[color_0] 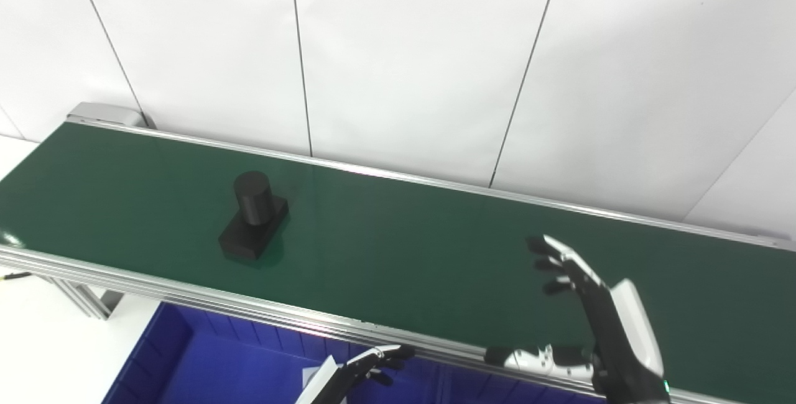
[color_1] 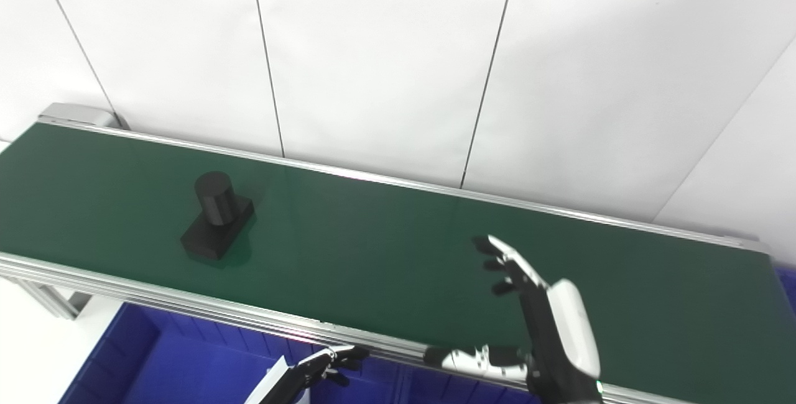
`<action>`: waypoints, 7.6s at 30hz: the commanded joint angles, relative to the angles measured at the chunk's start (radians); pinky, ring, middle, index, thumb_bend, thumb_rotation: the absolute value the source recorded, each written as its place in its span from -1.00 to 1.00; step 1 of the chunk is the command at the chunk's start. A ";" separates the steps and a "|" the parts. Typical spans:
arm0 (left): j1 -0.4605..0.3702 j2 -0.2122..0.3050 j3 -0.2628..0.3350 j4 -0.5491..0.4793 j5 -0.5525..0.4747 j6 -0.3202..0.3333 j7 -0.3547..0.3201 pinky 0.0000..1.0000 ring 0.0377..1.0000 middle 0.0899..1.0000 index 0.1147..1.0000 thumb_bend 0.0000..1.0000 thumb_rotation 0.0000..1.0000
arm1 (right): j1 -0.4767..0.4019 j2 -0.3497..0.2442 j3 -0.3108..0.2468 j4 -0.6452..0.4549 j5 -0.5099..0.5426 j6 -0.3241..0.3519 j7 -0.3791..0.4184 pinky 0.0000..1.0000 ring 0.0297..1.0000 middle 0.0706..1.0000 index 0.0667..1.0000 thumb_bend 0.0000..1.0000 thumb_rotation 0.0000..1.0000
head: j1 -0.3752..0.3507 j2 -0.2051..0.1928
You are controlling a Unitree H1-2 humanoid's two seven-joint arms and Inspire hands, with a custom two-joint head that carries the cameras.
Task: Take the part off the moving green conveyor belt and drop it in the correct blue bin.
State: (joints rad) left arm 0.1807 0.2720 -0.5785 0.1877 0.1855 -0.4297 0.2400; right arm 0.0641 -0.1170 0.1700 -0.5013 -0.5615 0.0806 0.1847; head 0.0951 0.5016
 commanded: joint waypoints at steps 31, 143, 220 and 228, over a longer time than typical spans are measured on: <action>-0.012 0.024 -0.054 -0.038 -0.010 -0.040 0.125 0.32 0.48 0.55 0.52 1.00 -0.26 | -0.252 0.078 0.100 0.288 -0.099 0.099 -0.024 0.39 0.59 0.71 0.79 0.75 -0.15 | -0.011 0.017; 0.033 0.102 -0.187 -0.135 0.067 -0.040 0.364 0.26 0.41 0.52 0.50 1.00 -0.16 | -0.526 0.210 0.246 0.828 -0.051 -0.045 -0.482 -0.26 -0.17 -0.20 0.02 0.02 -1.00 | -0.074 0.128; 0.140 -0.024 0.306 -0.295 -0.067 0.003 -0.353 0.52 0.69 0.78 0.73 0.79 -0.14 | 0.174 -0.211 0.096 0.059 -0.139 0.178 0.203 0.51 0.68 0.72 0.71 0.53 0.02 | -0.266 0.405; 0.151 -0.029 0.324 -0.299 -0.068 -0.004 -0.376 0.50 0.68 0.77 0.71 0.81 -0.16 | 0.271 -0.119 0.062 0.032 -0.010 0.079 0.049 0.27 0.54 0.72 0.83 0.58 0.01 | -0.265 0.400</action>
State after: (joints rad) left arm 0.3293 0.2400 -0.2610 -0.0864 0.1186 -0.4057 -0.1288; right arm 0.3282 -0.2392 0.2415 -0.4300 -0.5982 0.2278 0.2743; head -0.1703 0.9020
